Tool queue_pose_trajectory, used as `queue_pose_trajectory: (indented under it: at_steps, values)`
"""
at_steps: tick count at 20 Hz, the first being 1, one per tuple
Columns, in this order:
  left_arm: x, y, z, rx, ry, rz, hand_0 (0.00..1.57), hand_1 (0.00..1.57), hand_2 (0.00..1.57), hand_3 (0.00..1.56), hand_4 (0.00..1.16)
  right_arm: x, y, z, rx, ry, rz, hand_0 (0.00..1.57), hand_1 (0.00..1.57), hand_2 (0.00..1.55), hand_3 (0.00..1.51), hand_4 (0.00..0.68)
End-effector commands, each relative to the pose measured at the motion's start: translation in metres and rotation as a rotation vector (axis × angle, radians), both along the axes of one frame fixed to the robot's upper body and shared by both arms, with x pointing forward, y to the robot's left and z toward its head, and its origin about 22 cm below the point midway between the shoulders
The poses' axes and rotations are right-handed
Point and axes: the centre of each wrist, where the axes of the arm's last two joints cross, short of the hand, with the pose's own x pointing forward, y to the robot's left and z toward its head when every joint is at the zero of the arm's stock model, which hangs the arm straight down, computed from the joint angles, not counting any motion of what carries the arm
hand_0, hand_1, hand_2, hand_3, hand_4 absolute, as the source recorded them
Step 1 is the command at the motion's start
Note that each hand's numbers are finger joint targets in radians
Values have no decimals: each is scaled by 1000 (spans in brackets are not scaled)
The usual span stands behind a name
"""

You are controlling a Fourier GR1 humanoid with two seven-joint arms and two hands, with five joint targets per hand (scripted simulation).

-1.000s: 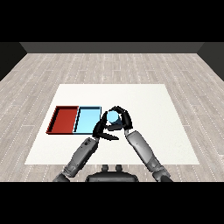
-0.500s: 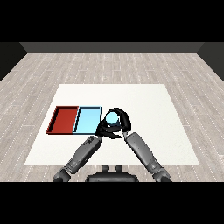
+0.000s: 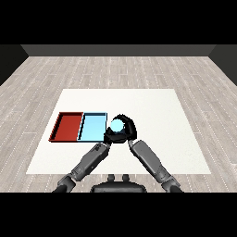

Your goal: Pick the blue can and put it in the blue box

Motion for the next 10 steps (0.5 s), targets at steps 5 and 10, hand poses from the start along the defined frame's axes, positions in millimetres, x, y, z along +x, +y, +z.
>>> queue_pose_trajectory:
  at_steps: [5,10]
  values:
    - [6,0,-11,-98,5,53,1571,1571,1571,1516,935,-1,10,16,65,19,-4,1456,1456,1442,1398,627]
    - [2,3,-17,-103,-71,38,1571,1571,1571,1506,1072,-12,-6,3,50,20,26,1414,1414,1438,1390,588]
